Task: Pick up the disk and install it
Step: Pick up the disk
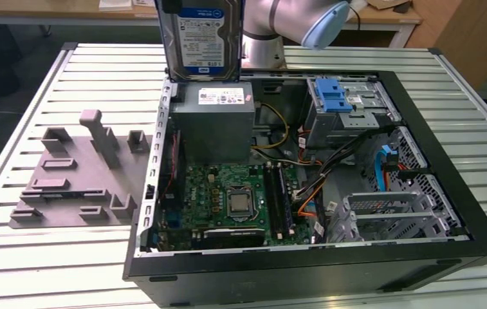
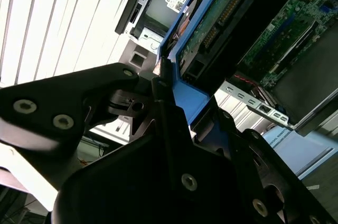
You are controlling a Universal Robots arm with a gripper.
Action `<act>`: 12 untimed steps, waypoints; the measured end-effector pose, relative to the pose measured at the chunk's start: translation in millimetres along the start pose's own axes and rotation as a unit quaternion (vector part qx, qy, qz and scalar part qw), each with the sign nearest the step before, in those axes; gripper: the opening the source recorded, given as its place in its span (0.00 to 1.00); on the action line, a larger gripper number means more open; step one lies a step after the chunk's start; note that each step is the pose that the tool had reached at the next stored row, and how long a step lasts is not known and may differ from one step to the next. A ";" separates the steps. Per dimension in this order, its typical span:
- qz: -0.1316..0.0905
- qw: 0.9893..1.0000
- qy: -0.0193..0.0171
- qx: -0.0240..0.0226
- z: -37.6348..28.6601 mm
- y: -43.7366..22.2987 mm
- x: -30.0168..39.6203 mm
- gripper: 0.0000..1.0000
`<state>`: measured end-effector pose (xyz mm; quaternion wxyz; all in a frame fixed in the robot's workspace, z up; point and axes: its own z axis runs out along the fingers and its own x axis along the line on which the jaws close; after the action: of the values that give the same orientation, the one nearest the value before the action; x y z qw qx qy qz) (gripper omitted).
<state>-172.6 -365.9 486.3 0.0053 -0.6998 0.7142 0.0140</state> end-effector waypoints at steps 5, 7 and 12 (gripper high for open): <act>0.000 1.000 0.000 0.000 0.0 -3.3 -0.1 0.37; 0.000 1.000 0.000 0.000 0.0 -4.6 -0.1 0.37; 0.000 1.000 0.000 0.000 -0.1 -7.2 -0.1 0.37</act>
<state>-165.3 -366.0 486.3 0.0054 -0.6998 0.7142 0.0139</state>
